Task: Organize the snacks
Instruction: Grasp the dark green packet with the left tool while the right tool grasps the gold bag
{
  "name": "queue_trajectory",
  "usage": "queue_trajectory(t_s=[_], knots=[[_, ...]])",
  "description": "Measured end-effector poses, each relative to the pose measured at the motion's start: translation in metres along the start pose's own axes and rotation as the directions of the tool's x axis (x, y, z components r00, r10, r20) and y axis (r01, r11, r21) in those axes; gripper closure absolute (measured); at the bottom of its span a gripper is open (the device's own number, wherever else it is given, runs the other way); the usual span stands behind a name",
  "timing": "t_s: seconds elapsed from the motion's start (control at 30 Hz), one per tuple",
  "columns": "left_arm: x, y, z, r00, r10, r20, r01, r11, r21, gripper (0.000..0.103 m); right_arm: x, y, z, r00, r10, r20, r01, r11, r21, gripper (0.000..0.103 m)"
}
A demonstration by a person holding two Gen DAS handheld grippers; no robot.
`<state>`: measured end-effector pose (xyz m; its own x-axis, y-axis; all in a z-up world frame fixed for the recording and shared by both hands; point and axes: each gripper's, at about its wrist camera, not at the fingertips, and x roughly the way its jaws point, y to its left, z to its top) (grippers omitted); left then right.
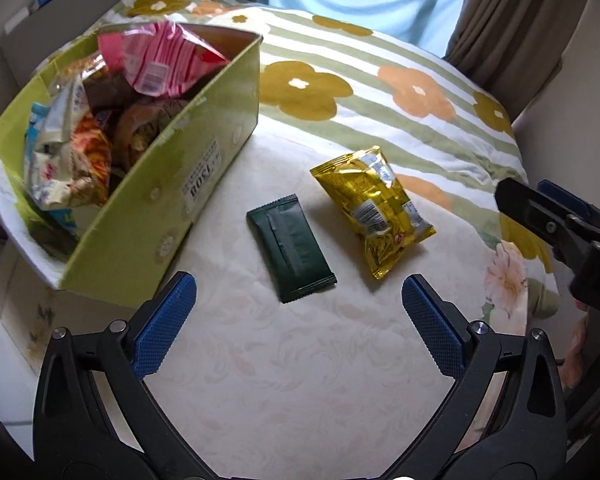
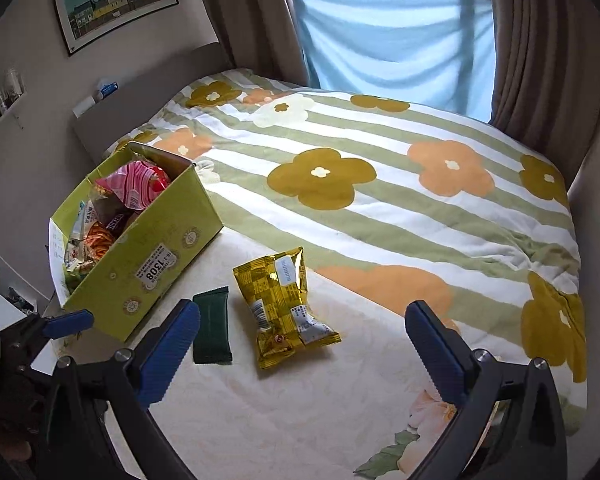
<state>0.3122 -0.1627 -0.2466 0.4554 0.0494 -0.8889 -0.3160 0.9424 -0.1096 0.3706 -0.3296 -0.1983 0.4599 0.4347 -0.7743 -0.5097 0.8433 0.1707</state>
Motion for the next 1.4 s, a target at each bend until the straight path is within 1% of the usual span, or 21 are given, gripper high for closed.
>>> queue_trajectory(t_s=[0.03,0.07,0.13,0.23,0.37,0.5,0.6,0.67,0.7,0.73,0.83,1.03,1.2,1.3,1.37,1.4], knots=[[0.012,0.000,-0.001,1.000,0.012,-0.011,-0.012,1.000,-0.014,0.006,0.007,-0.003,-0.002,1.000,0.002,-0.007,-0.002,1.000,0.003,0.001],[0.028,0.001,-0.001,0.999,0.022,-0.025,-0.023,0.999,-0.036,0.012,0.015,-0.006,-0.004,1.000,0.005,-0.015,-0.005,1.000,0.004,0.001],[0.050,0.002,0.000,0.999,0.039,-0.037,-0.041,0.997,-0.063,0.018,0.030,-0.009,-0.010,1.000,0.004,-0.026,-0.004,1.000,0.005,0.001],[0.082,0.005,0.004,0.996,0.076,-0.052,-0.081,0.993,-0.091,0.019,0.052,-0.014,-0.017,0.999,0.023,-0.049,-0.023,1.000,0.014,0.001],[0.108,0.007,0.009,0.994,0.091,-0.062,-0.098,0.988,-0.116,0.022,0.077,-0.014,-0.021,0.996,0.043,-0.073,-0.043,0.999,0.006,0.001],[0.114,-0.002,0.012,0.990,0.137,-0.042,-0.140,0.988,-0.060,0.022,0.093,-0.014,-0.019,0.994,0.056,-0.091,-0.057,0.998,-0.013,0.001],[0.113,-0.007,0.012,0.992,0.128,-0.019,-0.129,0.991,-0.035,0.031,0.100,-0.013,-0.018,0.993,0.068,-0.097,-0.070,0.997,-0.023,0.001],[0.112,-0.010,0.013,0.993,0.118,-0.008,-0.118,0.993,-0.007,0.046,0.103,-0.012,-0.018,0.992,0.080,-0.098,-0.083,0.996,-0.028,0.001],[0.111,-0.012,0.014,0.994,0.113,-0.006,-0.113,0.994,0.009,0.049,0.105,-0.011,-0.018,0.991,0.084,-0.101,-0.087,0.996,-0.029,0.001],[0.110,-0.013,0.014,0.994,0.110,-0.006,-0.109,0.994,0.021,0.052,0.107,-0.010,-0.018,0.991,0.087,-0.103,-0.090,0.995,-0.031,0.001],[0.110,-0.011,0.016,0.995,0.095,-0.017,-0.095,0.995,0.023,0.056,0.111,-0.007,-0.019,0.989,0.096,-0.111,-0.101,0.994,-0.037,0.001],[0.102,0.004,0.014,0.998,0.063,-0.026,-0.063,0.998,-0.003,0.057,0.120,-0.001,-0.019,0.986,0.111,-0.123,-0.119,0.992,-0.053,0.001],[0.090,0.004,0.011,0.997,0.071,-0.010,-0.071,0.997,0.022,0.057,0.127,0.003,-0.018,0.985,0.112,-0.129,-0.121,0.991,-0.064,0.001],[0.088,0.007,0.007,0.997,0.077,-0.019,-0.077,0.997,0.028,0.057,0.132,0.008,-0.017,0.985,0.109,-0.133,-0.120,0.989,-0.082,0.005],[0.086,0.010,0.004,0.997,0.080,-0.022,-0.080,0.996,0.027,0.057,0.136,0.011,-0.017,0.984,0.110,-0.139,-0.123,0.988,-0.094,0.011],[0.086,0.011,0.003,0.996,0.081,-0.024,-0.081,0.996,0.026,0.057,0.138,0.013,-0.018,0.984,0.109,-0.143,-0.124,0.987,-0.098,0.017]])
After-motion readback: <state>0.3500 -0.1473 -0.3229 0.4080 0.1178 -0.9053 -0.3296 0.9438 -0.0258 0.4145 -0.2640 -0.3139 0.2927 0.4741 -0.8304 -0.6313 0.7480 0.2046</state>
